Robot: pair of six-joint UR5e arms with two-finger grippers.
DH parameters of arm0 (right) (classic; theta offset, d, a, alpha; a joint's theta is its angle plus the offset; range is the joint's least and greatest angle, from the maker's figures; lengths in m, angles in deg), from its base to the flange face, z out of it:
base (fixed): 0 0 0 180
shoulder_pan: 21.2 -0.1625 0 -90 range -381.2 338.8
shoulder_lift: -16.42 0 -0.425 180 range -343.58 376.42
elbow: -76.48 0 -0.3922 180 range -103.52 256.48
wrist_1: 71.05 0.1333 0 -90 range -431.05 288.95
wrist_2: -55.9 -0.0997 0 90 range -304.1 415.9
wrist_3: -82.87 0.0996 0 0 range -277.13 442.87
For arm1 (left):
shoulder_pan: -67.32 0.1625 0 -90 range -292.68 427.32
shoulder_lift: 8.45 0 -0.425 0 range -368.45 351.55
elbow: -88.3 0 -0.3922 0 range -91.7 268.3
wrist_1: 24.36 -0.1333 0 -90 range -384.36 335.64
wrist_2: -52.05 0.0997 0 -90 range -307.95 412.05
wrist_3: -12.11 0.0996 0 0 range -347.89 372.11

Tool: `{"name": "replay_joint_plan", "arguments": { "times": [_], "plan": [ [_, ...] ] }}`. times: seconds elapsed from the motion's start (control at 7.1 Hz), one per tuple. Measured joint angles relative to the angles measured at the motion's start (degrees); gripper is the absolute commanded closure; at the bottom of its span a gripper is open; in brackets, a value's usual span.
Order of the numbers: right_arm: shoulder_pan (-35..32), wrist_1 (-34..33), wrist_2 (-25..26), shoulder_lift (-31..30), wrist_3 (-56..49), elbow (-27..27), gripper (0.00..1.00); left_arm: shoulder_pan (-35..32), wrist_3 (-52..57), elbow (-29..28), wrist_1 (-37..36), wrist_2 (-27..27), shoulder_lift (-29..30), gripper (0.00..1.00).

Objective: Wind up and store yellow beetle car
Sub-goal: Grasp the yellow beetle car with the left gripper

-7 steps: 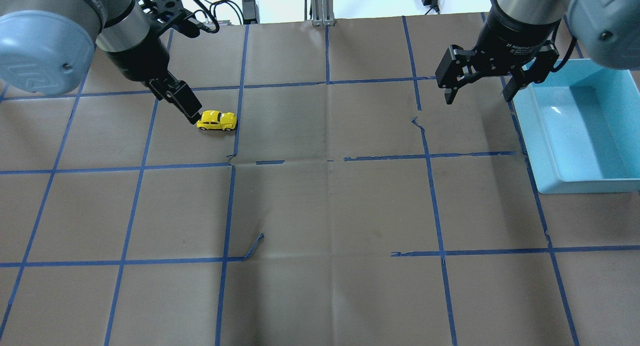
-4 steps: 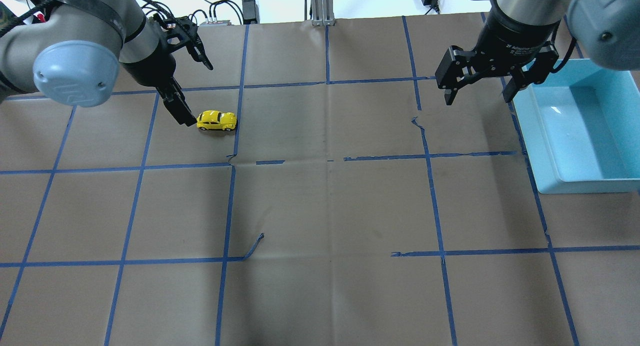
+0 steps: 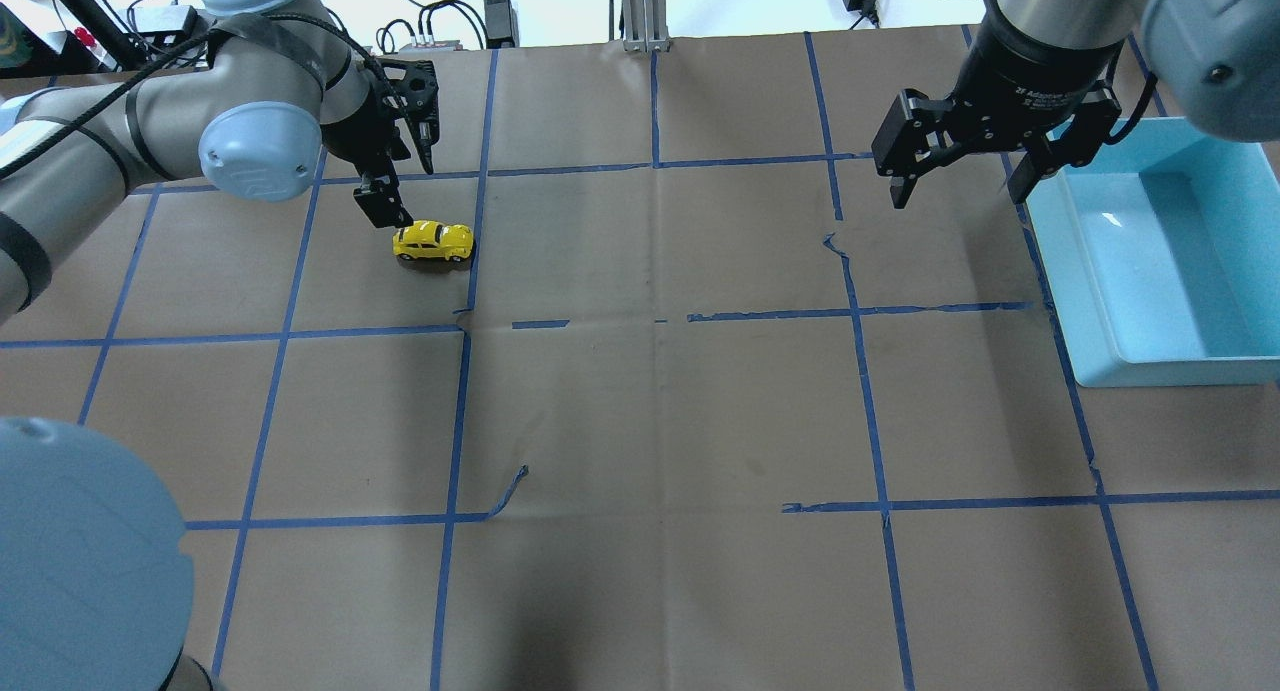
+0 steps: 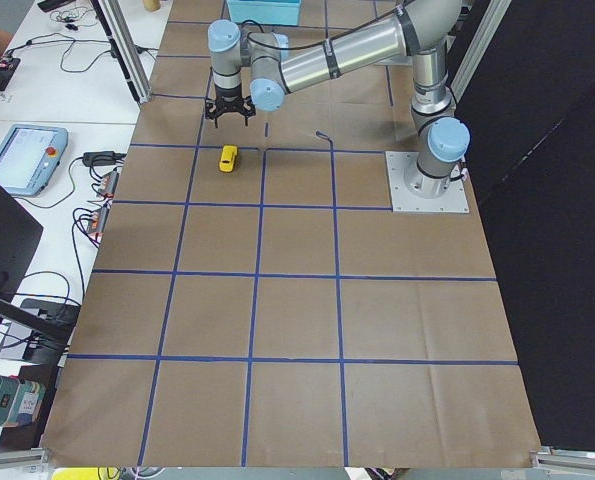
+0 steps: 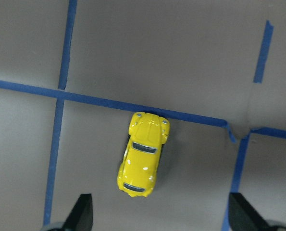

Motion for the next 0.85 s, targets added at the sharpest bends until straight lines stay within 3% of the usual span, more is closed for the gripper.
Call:
{"name": "replay_joint_plan", "arguments": {
  "times": [0.28, 0.7, 0.85],
  "plan": [
    [0.00, -0.09, -0.15, 0.03, 0.06, 0.15, 0.00, -0.15, 3.10, -0.94, -1.25, 0.13, 4.48, 0.00],
    [0.00, -0.05, -0.13, 0.36, 0.09, 0.23, 0.00, -0.27, 3.49, -0.28, -1.61, 0.64, 6.77, 0.02],
    [0.00, -0.05, -0.17, 0.37, 0.09, 0.07, 0.00, -0.23, 3.50, -0.15, -1.61, 0.70, 6.99, 0.11]
  ]
}}
